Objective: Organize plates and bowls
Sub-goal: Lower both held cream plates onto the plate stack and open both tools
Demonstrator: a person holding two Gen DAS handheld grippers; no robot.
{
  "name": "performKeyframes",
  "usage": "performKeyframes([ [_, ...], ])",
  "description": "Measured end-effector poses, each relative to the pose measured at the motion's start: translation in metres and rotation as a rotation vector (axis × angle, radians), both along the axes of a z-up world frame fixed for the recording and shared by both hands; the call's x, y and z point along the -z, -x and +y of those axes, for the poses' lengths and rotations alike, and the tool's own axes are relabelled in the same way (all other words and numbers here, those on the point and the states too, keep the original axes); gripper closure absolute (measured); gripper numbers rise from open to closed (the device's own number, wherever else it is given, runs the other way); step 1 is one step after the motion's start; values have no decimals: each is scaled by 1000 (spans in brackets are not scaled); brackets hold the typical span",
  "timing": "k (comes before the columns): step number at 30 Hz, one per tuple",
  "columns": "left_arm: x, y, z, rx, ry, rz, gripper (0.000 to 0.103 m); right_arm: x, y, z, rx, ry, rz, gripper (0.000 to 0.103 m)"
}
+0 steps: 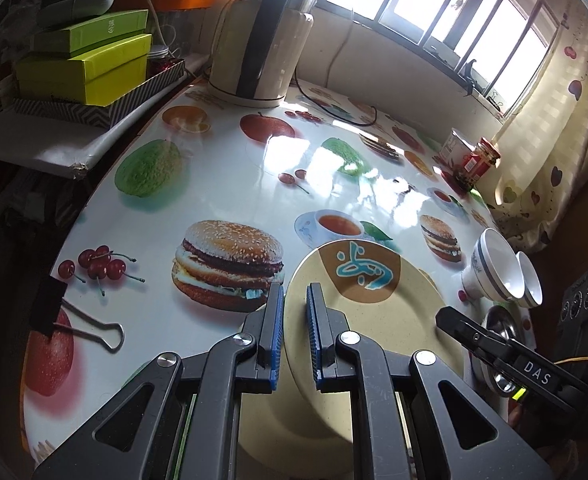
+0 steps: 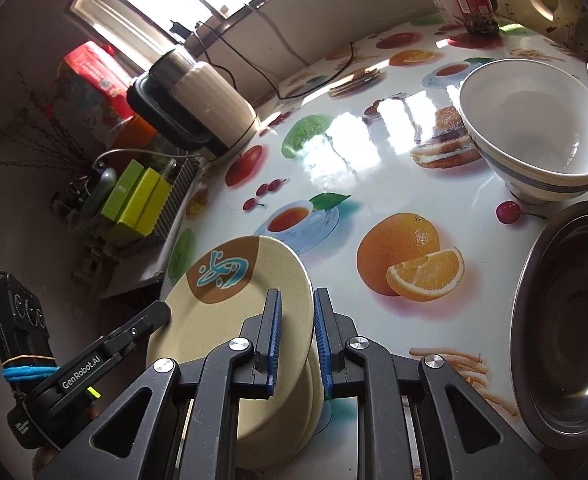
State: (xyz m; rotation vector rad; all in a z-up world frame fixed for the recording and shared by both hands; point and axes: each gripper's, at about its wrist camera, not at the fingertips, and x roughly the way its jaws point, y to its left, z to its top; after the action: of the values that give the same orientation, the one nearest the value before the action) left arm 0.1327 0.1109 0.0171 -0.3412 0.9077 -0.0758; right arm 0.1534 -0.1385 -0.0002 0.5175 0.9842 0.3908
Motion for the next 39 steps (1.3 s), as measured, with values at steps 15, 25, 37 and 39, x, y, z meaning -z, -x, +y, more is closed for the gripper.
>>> performKeyframes([
  [15, 22, 25, 7, -31, -13, 29, 90, 13, 18, 11, -55, 42, 6, 86],
  [25, 34, 28, 9, -40, -15, 52, 90, 20, 20, 19, -74, 77, 9, 86],
  [37, 33, 30, 9, -46, -19, 44, 90, 19, 25, 26, -89, 129, -27, 86],
  [39, 33, 30, 10, -47, -15, 42, 90, 18, 25, 27, -94, 140, -37, 86],
])
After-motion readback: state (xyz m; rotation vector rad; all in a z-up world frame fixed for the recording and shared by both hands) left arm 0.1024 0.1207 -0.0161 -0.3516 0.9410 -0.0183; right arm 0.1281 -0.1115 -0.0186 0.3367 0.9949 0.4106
